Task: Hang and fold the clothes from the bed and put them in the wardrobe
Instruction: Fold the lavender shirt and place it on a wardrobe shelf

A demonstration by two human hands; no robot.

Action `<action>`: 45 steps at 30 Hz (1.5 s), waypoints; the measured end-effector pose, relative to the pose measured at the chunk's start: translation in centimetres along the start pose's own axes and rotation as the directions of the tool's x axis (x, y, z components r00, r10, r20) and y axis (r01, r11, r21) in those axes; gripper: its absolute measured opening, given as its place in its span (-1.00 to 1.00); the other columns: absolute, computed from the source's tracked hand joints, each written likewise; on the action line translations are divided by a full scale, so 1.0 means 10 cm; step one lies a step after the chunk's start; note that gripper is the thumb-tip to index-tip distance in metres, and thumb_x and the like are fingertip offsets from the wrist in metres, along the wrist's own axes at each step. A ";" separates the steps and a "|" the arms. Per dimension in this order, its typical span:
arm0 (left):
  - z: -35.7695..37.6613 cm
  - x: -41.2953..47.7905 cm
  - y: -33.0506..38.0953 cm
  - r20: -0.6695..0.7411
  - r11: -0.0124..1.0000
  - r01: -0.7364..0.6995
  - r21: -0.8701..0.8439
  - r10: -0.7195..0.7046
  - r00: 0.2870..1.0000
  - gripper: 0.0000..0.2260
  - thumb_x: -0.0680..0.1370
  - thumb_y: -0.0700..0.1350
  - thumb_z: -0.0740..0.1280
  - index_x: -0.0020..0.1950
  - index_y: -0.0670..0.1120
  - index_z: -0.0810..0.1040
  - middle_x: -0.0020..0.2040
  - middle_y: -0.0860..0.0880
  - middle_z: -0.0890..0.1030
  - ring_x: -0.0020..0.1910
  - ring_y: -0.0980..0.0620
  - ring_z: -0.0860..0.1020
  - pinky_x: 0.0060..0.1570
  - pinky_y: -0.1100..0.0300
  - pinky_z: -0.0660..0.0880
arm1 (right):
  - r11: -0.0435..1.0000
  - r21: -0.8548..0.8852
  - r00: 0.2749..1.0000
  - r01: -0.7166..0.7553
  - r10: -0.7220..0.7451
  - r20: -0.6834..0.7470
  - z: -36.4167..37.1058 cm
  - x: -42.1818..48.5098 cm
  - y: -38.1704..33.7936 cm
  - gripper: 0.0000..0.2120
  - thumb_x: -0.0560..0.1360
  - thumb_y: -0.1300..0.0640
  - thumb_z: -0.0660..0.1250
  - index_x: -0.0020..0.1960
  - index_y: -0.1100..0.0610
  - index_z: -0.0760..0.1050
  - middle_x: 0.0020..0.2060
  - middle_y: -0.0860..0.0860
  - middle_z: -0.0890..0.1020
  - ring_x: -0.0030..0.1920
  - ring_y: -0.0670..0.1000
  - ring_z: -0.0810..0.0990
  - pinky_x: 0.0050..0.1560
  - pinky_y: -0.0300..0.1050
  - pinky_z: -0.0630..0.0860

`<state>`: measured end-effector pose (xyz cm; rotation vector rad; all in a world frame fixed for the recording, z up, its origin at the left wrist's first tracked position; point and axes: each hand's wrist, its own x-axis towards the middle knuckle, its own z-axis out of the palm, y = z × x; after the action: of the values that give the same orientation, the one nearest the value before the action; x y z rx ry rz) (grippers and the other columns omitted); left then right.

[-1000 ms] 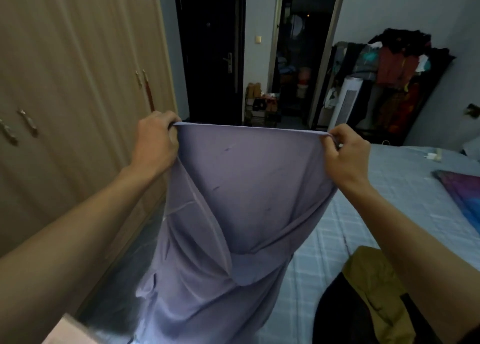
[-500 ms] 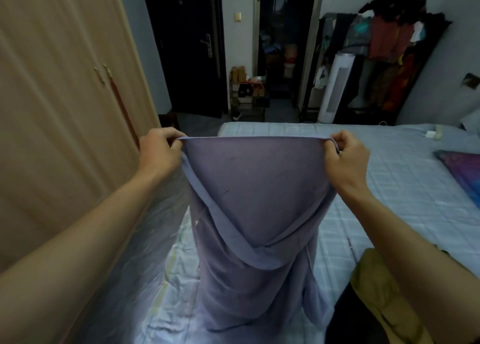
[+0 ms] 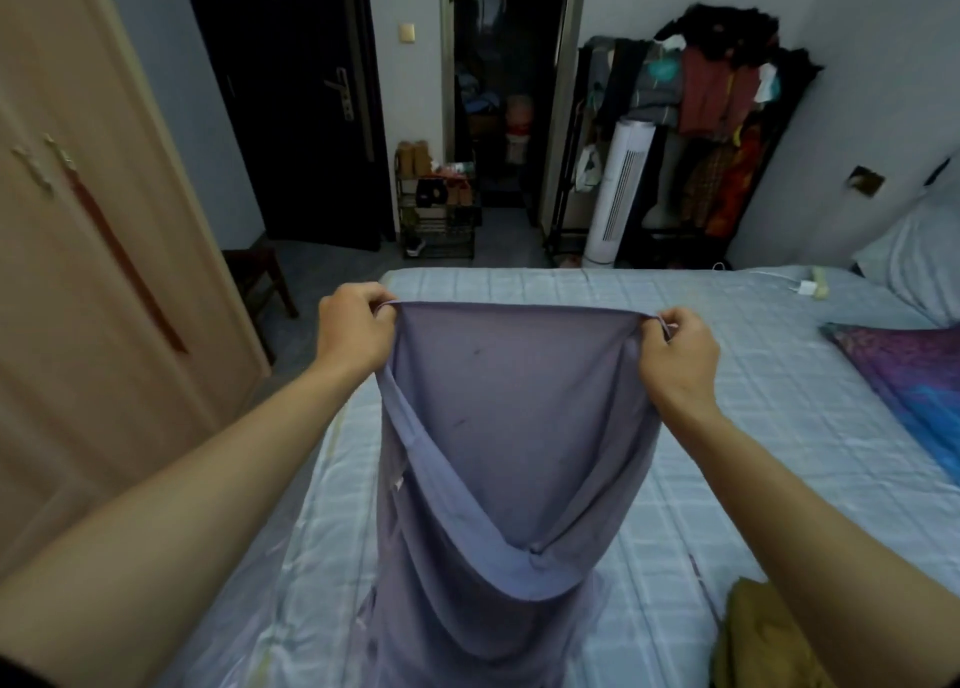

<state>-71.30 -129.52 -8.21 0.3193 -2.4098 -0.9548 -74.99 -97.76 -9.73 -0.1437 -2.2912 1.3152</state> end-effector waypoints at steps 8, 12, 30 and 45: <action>0.50 0.94 0.07 -0.093 0.993 -0.115 -0.024 0.112 0.989 -0.83 0.55 -0.25 0.31 -0.04 -0.12 0.70 -0.16 -0.02 0.67 -0.09 0.05 0.61 -0.11 0.34 0.40 | 0.998 0.056 0.995 0.029 -0.023 -0.101 0.52 0.97 0.05 -0.91 0.57 0.24 0.24 -0.04 0.22 0.52 -0.19 0.06 0.53 -0.12 -0.01 0.47 -0.16 -0.21 0.29; 0.29 1.12 0.37 -0.202 0.973 -0.210 -0.098 0.187 0.961 -0.82 0.56 -0.23 0.29 -0.02 -0.07 0.70 -0.14 0.05 0.65 -0.14 0.17 0.57 -0.21 0.51 0.37 | 0.971 0.137 0.963 0.194 -0.162 -0.214 0.29 1.21 -0.26 -0.94 0.54 0.17 0.23 -0.11 0.09 0.44 -0.34 -0.15 0.45 -0.28 -0.16 0.40 -0.17 -0.23 0.32; 0.18 -2.09 -0.56 0.180 0.998 -0.066 -0.012 0.068 0.981 -0.88 0.44 -0.20 0.33 -0.16 -0.06 0.67 -0.23 0.05 0.67 -0.22 0.02 0.61 -0.14 0.18 0.46 | 0.998 -0.061 0.992 -0.033 0.041 0.123 -0.79 -1.61 1.34 -0.89 0.56 0.23 0.27 -0.15 0.18 0.46 -0.29 0.05 0.55 -0.23 0.10 0.53 -0.25 -0.22 0.23; 0.50 -2.65 -1.26 0.763 0.986 0.021 0.165 -0.141 0.631 -0.93 0.56 -0.16 0.41 0.02 -0.07 0.65 -0.04 -0.02 0.65 -0.32 0.27 0.53 -0.26 0.46 0.45 | 0.985 -0.173 0.834 0.009 0.089 0.544 -0.65 -2.14 2.00 -0.84 0.48 0.20 0.47 0.02 0.15 0.55 -0.14 0.01 0.62 -0.14 -0.07 0.58 -0.10 -0.44 0.42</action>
<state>-51.57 -125.31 -30.08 0.0490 -3.2951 -1.1202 -56.27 -89.03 -31.49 0.1585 -2.9017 1.3027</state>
